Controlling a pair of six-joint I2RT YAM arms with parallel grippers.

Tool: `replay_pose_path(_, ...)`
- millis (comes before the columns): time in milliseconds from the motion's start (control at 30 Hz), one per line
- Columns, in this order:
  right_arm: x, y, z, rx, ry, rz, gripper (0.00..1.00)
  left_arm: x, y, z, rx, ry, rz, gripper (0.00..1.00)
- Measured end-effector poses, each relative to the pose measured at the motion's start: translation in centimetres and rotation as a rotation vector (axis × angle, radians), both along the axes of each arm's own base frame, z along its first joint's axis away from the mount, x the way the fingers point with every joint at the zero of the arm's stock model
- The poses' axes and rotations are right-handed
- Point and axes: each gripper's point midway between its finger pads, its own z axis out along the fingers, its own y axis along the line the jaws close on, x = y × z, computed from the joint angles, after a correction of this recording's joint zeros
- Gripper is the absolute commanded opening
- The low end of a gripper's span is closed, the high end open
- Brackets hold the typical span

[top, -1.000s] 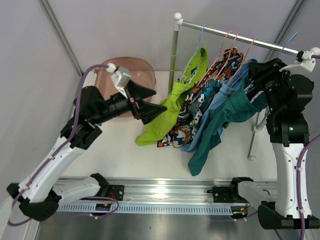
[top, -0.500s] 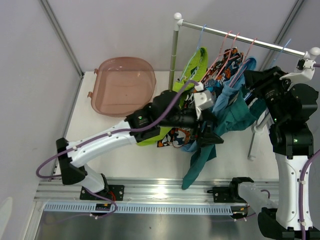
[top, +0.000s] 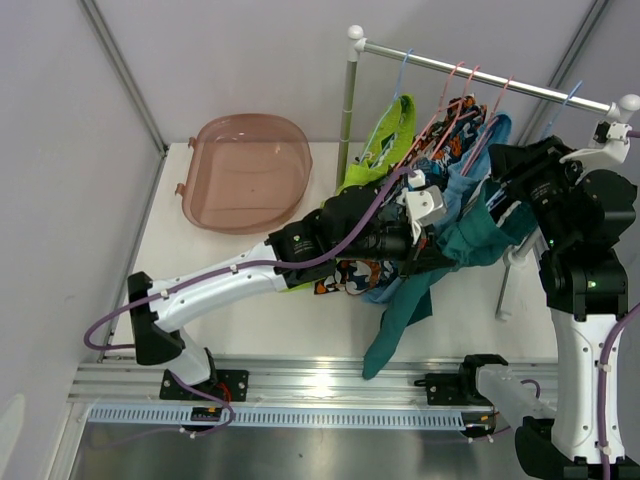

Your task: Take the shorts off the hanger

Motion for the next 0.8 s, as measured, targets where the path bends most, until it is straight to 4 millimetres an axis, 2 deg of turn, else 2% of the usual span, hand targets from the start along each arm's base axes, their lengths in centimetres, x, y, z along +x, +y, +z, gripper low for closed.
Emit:
replay_pose_path(133, 0.2, -0.2, -0.1, -0.005, 0.012, -0.009, 0.00, 0.1, 0.1, -0.3, 0.004, -0.005, 0.024, 0.00)
replay_pose_path(200, 0.4, -0.2, -0.3, -0.011, 0.028, -0.012, 0.00, 0.1, 0.6, -1.1, 0.013, -0.006, 0.052, 0.00)
replay_pose_path(300, 0.8, -0.3, -0.5, -0.024, 0.055, -0.020, 0.00, -0.6, 2.3, -2.3, 0.030, -0.005, 0.081, 0.00)
replay_pose_path(500, 1.8, -1.1, 0.5, -0.024, 0.059, -0.063, 0.00, -4.1, 8.2, -4.7, 0.043, 0.012, 0.119, 0.00)
replay_pose_path(600, 1.8, -1.3, 0.4, -0.023, 0.067, -0.078, 0.00, -4.9, 10.5, -5.9, 0.036, 0.034, 0.137, 0.00)
replay_pose_path(700, 1.9, -1.4, 0.3, -0.023, 0.077, -0.082, 0.00, -5.0, 11.7, -7.5, 0.030, 0.064, 0.163, 0.00)
replay_pose_path(800, 1.8, -1.2, 0.2, -0.013, 0.087, -0.073, 0.00, -4.7, 11.3, -9.5, 0.063, 0.093, 0.182, 0.00)
